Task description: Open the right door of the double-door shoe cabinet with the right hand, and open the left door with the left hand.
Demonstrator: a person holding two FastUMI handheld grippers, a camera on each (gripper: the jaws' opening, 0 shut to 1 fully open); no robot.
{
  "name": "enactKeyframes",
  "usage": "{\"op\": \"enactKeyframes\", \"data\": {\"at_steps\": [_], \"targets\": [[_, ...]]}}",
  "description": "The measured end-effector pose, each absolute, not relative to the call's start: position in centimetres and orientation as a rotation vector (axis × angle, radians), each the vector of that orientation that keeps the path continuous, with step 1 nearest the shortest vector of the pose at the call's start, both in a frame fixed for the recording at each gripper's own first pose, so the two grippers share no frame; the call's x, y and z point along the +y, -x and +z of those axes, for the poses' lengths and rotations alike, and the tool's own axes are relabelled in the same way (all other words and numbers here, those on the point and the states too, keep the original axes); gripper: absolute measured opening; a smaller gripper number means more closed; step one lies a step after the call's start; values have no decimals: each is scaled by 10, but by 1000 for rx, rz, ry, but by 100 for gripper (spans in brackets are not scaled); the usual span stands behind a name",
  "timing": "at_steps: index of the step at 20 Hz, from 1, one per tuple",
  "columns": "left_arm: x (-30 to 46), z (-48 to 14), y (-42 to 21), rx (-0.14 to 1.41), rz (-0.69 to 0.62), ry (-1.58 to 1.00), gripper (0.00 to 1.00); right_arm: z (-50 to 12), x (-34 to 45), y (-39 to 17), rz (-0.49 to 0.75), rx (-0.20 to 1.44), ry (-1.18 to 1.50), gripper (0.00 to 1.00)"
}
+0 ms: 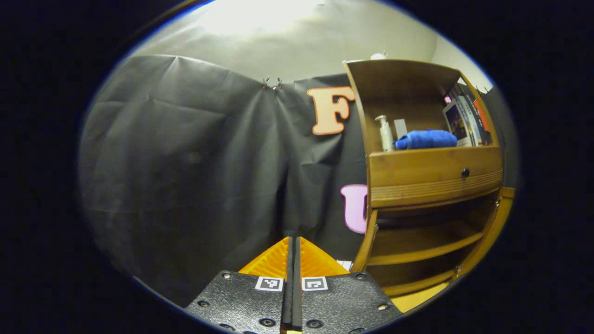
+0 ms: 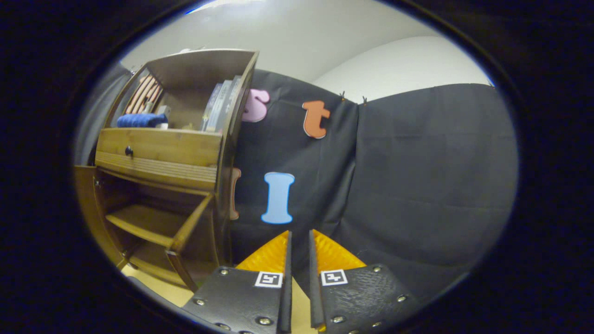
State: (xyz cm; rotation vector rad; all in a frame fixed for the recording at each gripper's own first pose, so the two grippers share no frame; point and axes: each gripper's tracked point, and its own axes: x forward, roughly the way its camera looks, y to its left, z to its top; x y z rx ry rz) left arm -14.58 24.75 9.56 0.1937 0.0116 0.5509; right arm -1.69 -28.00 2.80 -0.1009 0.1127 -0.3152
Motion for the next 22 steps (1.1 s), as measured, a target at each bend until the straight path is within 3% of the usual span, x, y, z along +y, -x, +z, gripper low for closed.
{"op": "enactKeyframes", "data": {"at_steps": [6, 11, 16, 22], "targets": [[160, 113, 89, -11, 341, -125, 0, 94, -230, 4, -196, 16, 78, 16], [89, 91, 55, 26, 182, -101, 1, 120, -149, -5, -16, -25, 47, 16], [36, 79, 42, 36, 74, -93, 1, 106, -67, 0, 145, -2, -12, 16], [1, 67, 42, 45, 38, -107, 1, 70, -24, -3, 192, 69, -36, 16]]}}
